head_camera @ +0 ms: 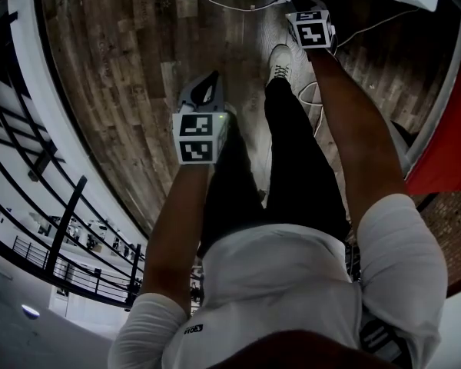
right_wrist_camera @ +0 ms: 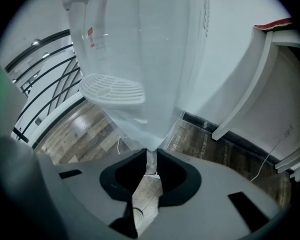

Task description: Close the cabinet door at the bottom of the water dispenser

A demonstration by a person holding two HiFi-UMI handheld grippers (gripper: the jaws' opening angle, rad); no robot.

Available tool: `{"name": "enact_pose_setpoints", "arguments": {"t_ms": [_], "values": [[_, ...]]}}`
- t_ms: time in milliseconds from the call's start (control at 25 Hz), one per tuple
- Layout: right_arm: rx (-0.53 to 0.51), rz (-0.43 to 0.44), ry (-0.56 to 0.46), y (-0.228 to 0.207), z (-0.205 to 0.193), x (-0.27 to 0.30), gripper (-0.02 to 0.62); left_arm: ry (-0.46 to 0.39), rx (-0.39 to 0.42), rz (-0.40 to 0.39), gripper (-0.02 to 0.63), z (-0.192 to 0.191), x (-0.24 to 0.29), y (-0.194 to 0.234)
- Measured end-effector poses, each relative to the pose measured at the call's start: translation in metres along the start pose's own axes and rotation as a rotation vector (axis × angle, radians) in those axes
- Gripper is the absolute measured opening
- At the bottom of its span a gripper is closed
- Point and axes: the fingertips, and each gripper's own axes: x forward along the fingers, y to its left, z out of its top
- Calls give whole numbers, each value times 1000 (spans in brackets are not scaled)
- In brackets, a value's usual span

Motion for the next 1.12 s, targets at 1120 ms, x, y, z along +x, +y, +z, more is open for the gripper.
{"name": "enact_pose_setpoints", "arguments": {"t_ms": [1120], "values": [[-10,-69,17,-11,19,-36,78,-54,14,12,-5,19,-32,5]]}}
